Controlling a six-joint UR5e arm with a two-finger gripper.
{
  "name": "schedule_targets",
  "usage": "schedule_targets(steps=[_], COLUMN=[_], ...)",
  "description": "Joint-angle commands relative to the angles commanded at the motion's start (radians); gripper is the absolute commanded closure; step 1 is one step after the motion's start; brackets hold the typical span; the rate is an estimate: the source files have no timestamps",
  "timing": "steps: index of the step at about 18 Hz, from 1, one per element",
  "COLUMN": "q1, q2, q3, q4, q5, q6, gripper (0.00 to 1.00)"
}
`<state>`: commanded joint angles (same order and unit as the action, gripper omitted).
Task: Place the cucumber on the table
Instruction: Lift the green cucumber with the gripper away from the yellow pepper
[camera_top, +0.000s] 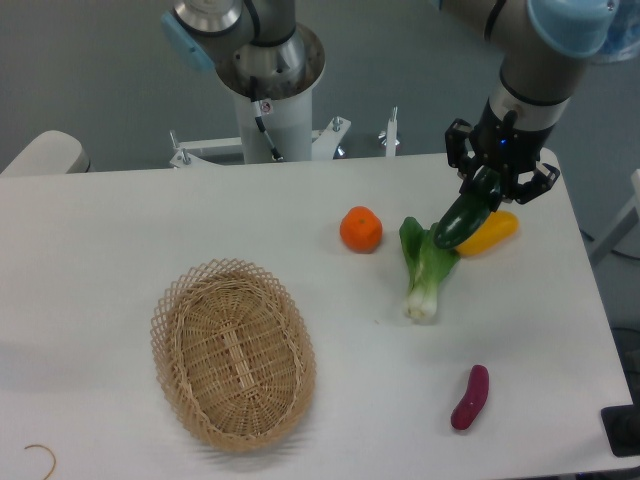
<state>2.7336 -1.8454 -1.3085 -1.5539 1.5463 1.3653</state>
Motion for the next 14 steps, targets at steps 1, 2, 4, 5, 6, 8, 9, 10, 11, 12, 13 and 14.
schedule_targets(steps=[1,2,4,5,6,8,9,10,11,12,13,14], q1=[0.000,0.000,-0.005,-0.008,-0.008,-0.018,-0.028,-0.031,-0.032,-0.035,-0.054,-0.078], q2=[0.000,0.000,-0.008,-0.012,-0.014,-0.015,-0.020,-0.020,-0.021,-0.023,-0.029,-0.040], q3=[-0.006,-0.006,0.000,0.000,-0.002,-0.006,-0.009,-0.012,-0.014,-0.018,-0.024,-0.026], q4=[0.003,0.003,0.003,0.009,0.021,0.040,0.046,0.049,0.051,0.051,0.054,0.055], q5=[0.002,0.002,0.002,0.002,-0.002,-0.021,-0.023,-0.023,-0.025,-0.026,-0.025,-0.025], q6=[0.000,-0.002,-0.009,-0.021,-0.035,-0.066,-0.084,-0.097,-0.109,-0.138,-0.179,-0.222], gripper=[0.53,0.53,0.53,0.53,0.53,0.53,0.53,0.53,0.53,0.53,0.53,0.53])
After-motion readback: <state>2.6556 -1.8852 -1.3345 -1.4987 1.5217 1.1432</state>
